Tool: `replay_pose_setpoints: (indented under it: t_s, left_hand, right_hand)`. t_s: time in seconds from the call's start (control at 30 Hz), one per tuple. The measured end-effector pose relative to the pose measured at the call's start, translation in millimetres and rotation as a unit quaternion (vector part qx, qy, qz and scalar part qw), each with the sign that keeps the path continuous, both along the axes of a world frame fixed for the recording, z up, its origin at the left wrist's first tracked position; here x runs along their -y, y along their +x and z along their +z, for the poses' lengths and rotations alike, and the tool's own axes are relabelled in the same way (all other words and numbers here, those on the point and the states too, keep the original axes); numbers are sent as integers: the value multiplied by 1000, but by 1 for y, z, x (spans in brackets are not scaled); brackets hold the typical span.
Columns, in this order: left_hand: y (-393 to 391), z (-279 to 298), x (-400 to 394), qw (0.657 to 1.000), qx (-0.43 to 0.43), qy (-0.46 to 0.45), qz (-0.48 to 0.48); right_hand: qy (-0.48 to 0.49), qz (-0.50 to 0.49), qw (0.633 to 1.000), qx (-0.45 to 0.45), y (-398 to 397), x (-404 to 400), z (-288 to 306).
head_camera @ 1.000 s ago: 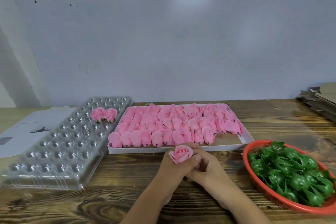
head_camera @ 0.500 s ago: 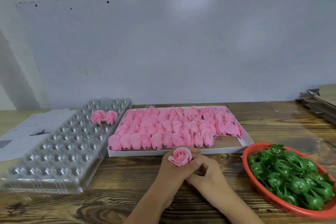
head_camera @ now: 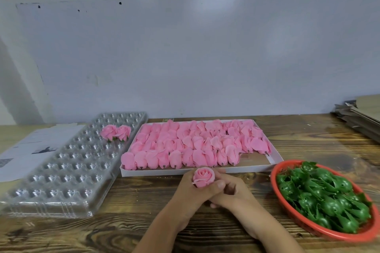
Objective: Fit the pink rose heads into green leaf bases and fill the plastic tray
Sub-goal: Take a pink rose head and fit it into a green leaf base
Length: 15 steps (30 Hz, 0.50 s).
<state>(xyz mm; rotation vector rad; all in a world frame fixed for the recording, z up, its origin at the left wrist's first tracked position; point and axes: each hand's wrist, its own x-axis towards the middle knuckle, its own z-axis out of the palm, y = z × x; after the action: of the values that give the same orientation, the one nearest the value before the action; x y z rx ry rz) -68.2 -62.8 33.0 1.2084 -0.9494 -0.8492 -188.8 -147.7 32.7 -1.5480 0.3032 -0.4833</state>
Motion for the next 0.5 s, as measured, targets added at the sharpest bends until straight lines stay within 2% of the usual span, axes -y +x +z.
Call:
replay_pose_setpoints:
  t_s: [0.17, 0.3, 0.5]
  left_hand:
    - [-3, 0, 0, 998, 58, -3, 15]
    - [-3, -1, 1, 999, 39, 4, 34]
    - [-2, 1, -1, 1000, 23, 11, -2]
  right_hand:
    - [31, -20, 999, 22, 3, 1, -3]
    - [11, -22, 1000, -7, 3, 3, -5]
    - [25, 12, 1000, -13, 0, 3, -3]
